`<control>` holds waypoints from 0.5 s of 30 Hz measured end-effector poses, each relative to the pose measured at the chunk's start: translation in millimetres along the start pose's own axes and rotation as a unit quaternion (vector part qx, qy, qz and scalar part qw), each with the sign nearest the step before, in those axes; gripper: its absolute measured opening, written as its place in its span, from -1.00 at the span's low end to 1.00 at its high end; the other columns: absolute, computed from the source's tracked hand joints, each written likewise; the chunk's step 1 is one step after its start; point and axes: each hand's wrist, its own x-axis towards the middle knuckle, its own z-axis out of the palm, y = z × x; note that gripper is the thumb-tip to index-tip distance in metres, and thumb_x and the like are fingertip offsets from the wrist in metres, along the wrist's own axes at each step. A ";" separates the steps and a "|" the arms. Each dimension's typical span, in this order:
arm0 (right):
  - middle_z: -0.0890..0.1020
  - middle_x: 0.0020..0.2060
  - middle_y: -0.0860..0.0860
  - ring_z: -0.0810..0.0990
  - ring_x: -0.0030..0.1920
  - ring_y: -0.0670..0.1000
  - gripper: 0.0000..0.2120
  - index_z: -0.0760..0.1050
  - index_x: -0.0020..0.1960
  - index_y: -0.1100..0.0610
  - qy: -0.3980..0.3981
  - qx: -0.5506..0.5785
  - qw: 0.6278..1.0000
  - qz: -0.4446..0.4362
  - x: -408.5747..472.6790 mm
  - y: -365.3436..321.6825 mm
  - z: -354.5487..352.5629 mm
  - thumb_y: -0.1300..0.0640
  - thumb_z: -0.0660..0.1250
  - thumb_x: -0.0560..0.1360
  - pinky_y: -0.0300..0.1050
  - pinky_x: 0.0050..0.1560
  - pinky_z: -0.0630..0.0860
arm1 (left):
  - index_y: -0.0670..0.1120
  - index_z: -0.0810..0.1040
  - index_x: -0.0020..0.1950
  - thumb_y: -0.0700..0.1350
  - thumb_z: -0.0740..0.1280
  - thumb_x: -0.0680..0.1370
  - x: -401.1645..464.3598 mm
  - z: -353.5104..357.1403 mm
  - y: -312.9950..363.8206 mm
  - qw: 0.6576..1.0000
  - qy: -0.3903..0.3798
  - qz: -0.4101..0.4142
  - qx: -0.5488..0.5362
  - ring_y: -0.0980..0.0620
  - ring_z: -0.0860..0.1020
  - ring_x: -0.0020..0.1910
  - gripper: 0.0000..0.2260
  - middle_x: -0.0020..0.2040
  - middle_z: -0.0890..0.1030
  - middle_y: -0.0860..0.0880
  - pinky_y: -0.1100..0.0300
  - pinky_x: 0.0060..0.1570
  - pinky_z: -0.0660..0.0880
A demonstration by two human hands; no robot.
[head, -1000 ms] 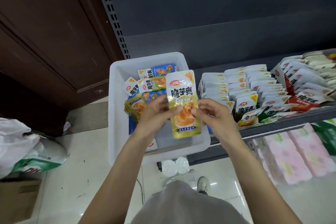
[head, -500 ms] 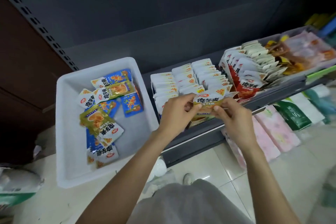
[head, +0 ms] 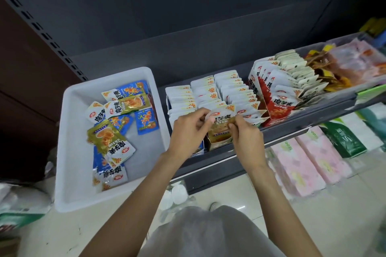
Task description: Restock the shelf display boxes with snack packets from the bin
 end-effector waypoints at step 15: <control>0.59 -0.35 0.13 0.55 -0.55 0.09 -0.29 0.30 0.39 0.34 0.039 -0.079 0.996 0.027 -26.6 -15.5 18.7 0.29 0.52 0.33 -0.16 -0.62 0.42 | -0.02 0.55 0.23 -0.02 0.22 0.61 8.3 13.8 -3.0 0.950 -0.127 0.033 0.283 -0.08 0.57 -0.07 -0.76 -0.04 0.65 -0.10 0.14 -0.16 0.40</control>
